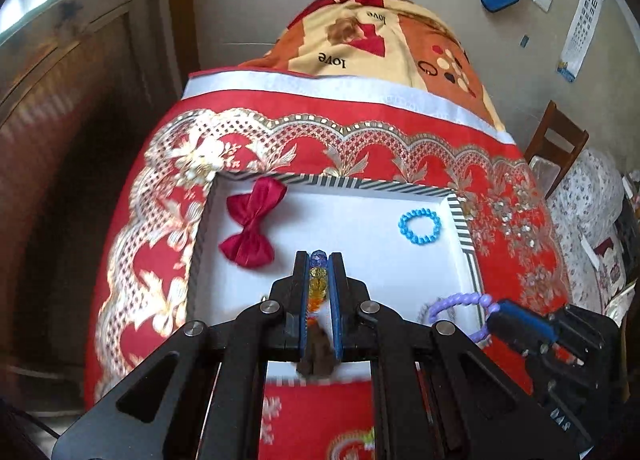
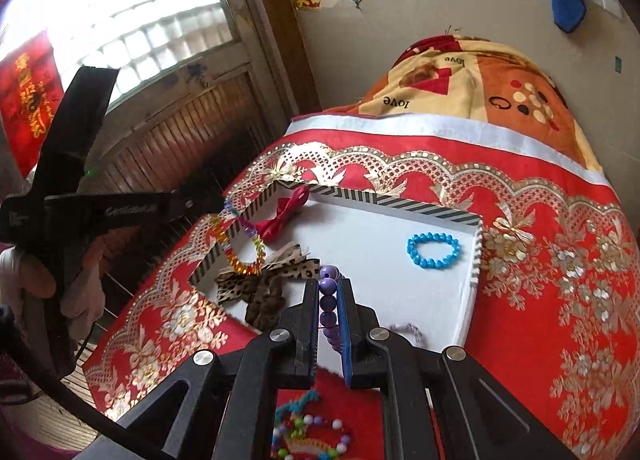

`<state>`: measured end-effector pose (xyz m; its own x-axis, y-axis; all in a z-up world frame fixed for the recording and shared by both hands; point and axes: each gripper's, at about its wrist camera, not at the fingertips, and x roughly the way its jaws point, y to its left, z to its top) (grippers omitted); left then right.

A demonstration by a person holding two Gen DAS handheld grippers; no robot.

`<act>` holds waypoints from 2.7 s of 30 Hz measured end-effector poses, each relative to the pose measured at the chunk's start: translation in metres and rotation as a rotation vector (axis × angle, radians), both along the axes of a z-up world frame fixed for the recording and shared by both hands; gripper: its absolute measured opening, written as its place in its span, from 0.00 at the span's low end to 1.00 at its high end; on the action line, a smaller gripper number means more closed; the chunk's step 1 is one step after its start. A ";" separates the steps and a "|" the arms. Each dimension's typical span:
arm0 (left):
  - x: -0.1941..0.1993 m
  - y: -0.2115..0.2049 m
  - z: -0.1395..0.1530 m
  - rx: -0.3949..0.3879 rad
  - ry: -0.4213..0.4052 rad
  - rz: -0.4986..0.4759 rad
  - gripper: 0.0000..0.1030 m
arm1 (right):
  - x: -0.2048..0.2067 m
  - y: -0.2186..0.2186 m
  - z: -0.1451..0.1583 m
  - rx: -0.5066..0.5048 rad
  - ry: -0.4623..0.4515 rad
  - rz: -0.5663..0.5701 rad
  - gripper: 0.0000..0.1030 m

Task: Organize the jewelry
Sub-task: 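Carry both bracelets over the tray and open both tools to release them, then grasp the black fabric cushion with the right tool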

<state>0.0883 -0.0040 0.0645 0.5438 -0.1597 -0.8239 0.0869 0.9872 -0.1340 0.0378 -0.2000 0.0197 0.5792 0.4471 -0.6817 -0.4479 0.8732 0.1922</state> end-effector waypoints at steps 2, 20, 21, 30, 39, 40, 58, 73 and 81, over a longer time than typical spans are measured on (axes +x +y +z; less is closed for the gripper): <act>0.016 -0.004 -0.006 0.011 0.005 -0.011 0.08 | 0.013 0.007 -0.005 -0.006 0.012 0.007 0.08; 0.111 0.010 -0.082 0.010 0.131 0.026 0.08 | 0.144 0.030 -0.069 -0.114 0.131 -0.027 0.08; 0.112 0.012 -0.086 0.011 0.136 0.027 0.08 | 0.152 0.027 -0.073 -0.115 0.138 -0.044 0.08; 0.108 0.013 -0.104 -0.014 0.147 0.002 0.22 | 0.180 0.022 -0.099 -0.137 0.178 -0.115 0.08; 0.080 0.009 -0.090 0.047 0.089 0.026 0.36 | 0.136 0.010 -0.062 -0.092 0.113 -0.125 0.27; 0.073 0.008 -0.087 0.057 0.083 0.029 0.36 | 0.128 0.007 -0.057 -0.082 0.110 -0.133 0.29; -0.062 -0.015 -0.058 0.124 0.020 0.027 0.36 | -0.029 -0.039 -0.034 -0.015 0.074 -0.245 0.40; -0.147 -0.018 -0.079 0.055 0.128 0.045 0.36 | -0.120 -0.075 -0.064 -0.023 0.157 -0.254 0.40; -0.163 -0.029 -0.089 0.048 0.175 0.029 0.36 | -0.150 -0.078 -0.073 0.003 0.194 -0.216 0.40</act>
<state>-0.0746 -0.0331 -0.0241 0.3949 -0.1042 -0.9128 0.0379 0.9945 -0.0972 -0.1127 -0.2783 -0.0535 0.5201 0.3303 -0.7877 -0.2066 0.9435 0.2592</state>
